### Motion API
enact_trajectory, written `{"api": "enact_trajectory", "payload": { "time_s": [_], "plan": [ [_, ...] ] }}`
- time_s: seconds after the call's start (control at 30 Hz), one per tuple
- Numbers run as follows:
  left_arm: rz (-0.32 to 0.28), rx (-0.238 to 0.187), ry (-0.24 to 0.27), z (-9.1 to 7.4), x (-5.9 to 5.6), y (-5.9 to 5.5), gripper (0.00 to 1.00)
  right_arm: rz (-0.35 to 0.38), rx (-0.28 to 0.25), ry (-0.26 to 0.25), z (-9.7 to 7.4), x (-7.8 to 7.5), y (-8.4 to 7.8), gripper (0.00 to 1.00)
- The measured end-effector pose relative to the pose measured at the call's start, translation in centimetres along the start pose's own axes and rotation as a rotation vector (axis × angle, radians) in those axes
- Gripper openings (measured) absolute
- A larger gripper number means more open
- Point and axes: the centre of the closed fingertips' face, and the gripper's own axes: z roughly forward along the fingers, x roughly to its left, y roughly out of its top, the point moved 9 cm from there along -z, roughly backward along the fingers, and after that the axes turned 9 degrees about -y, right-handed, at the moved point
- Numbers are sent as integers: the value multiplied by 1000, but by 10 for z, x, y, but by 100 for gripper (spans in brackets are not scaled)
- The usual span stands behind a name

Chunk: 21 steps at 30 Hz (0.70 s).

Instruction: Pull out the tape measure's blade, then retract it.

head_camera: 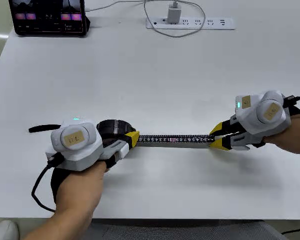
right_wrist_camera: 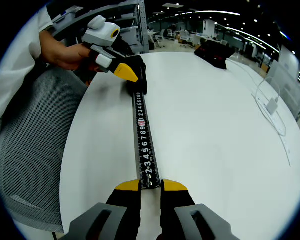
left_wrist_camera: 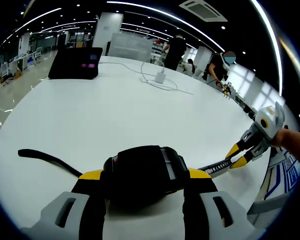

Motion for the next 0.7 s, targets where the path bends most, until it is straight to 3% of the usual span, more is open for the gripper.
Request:
{"api": "enact_trajectory", "payload": {
  "time_s": [0.7],
  "plan": [
    [-17,-9,-10,-1,1,0,58,8,-27,18,8,-2,17,10]
  ]
}}
